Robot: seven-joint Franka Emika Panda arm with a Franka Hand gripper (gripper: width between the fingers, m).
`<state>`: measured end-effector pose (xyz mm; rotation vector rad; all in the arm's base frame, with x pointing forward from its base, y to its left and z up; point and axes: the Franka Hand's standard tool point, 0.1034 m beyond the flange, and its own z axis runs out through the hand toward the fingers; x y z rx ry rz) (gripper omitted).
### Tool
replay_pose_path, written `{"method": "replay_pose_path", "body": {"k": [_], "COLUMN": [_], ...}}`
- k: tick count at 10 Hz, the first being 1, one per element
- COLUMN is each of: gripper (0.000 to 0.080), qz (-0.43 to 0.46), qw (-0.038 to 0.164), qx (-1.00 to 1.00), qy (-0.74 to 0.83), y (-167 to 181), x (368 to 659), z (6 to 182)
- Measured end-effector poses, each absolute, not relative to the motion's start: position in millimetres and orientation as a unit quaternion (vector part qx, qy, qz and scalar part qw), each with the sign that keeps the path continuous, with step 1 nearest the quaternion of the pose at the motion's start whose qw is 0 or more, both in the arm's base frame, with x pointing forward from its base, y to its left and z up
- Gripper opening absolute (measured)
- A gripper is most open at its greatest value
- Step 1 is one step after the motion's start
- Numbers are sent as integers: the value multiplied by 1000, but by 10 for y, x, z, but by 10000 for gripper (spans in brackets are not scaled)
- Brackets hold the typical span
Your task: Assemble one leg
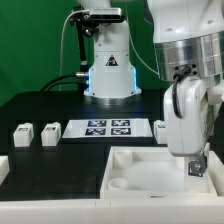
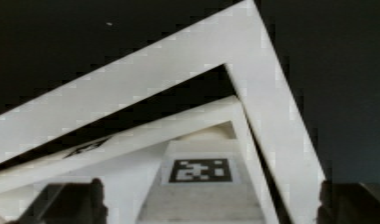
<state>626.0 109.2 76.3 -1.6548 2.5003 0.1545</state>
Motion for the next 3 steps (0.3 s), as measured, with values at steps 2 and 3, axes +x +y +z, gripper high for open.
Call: {"method": "replay_pose_path", "body": {"k": [2, 3], "gripper": [644, 644], "qz": [49, 50], "qw": [83, 91], "qx": [-559, -564], "qy": [823, 819], "y": [1253, 1288], "x": [6299, 6321], "z": [944, 1018]}}
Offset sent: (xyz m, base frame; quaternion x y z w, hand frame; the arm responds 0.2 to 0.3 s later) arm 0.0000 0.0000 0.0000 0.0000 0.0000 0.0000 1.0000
